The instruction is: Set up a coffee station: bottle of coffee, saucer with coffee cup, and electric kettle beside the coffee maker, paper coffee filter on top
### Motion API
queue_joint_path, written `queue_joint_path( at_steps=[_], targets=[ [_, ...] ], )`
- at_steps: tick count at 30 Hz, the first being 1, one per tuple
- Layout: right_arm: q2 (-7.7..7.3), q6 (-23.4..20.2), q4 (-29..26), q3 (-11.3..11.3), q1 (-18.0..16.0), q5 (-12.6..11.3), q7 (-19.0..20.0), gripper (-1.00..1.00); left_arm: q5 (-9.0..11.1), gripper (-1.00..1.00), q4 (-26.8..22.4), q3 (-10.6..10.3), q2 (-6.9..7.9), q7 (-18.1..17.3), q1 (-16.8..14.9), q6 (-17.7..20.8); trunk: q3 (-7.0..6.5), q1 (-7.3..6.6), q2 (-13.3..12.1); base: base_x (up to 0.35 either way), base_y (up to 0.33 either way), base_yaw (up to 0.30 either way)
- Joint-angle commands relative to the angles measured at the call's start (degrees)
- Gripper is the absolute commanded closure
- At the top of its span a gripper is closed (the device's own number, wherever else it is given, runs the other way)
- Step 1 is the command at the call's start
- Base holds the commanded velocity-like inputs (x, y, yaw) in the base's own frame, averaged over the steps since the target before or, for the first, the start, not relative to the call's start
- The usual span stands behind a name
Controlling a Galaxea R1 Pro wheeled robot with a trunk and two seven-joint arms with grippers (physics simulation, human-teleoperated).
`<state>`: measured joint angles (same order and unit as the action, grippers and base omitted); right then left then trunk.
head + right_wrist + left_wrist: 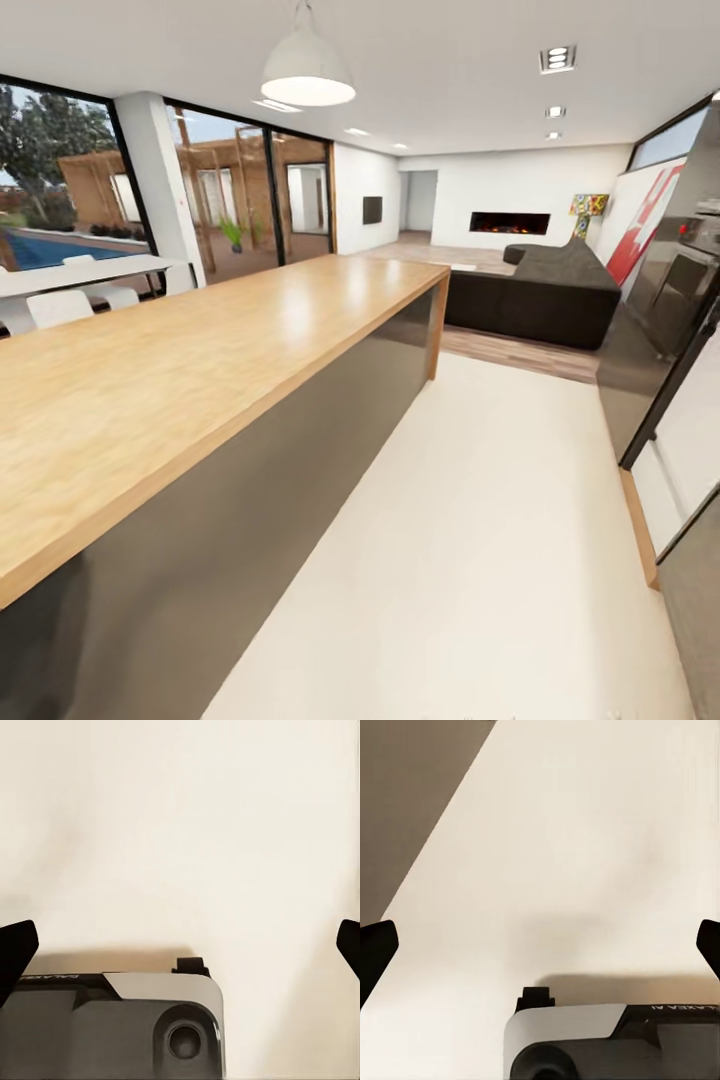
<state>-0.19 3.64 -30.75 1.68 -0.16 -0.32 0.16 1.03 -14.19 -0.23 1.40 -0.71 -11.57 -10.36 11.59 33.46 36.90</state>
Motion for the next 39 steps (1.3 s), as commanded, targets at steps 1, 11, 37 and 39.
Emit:
queue_joint_path(
  at_steps=[1, 11, 37, 39],
  targets=[
    [0.01, 0.1, 0.0, 0.1, 0.0, 0.0, 0.0, -1.00, 0.1, -1.00, 0.0, 0.0, 0.01, 0.0, 0.0, -0.2, -0.04, -0.21, -0.3, 0.000, 0.000, -0.228],
    [0.01, 0.1, 0.0, 0.1, 0.0, 0.0, 0.0, -1.00, 0.1, -1.00, 0.0, 0.0, 0.01, 0.0, 0.0, -0.2, -1.20, -2.41, -4.4, 0.000, 0.000, -0.228],
    [0.01, 0.1, 0.0, 0.0, 0.0, 0.1, 0.0, -1.00, 0.1, -1.00, 0.0, 0.0, 0.01, 0.0, 0.0, -0.2, -3.84, -7.68, -14.0, 0.000, 0.000, -0.227],
    [0.01, 0.1, 0.0, 0.0, 0.0, 0.1, 0.0, -1.00, 0.1, -1.00, 0.0, 0.0, 0.01, 0.0, 0.0, -0.2, -3.71, -7.68, -14.0, 0.000, 0.000, -0.226]
  ],
)
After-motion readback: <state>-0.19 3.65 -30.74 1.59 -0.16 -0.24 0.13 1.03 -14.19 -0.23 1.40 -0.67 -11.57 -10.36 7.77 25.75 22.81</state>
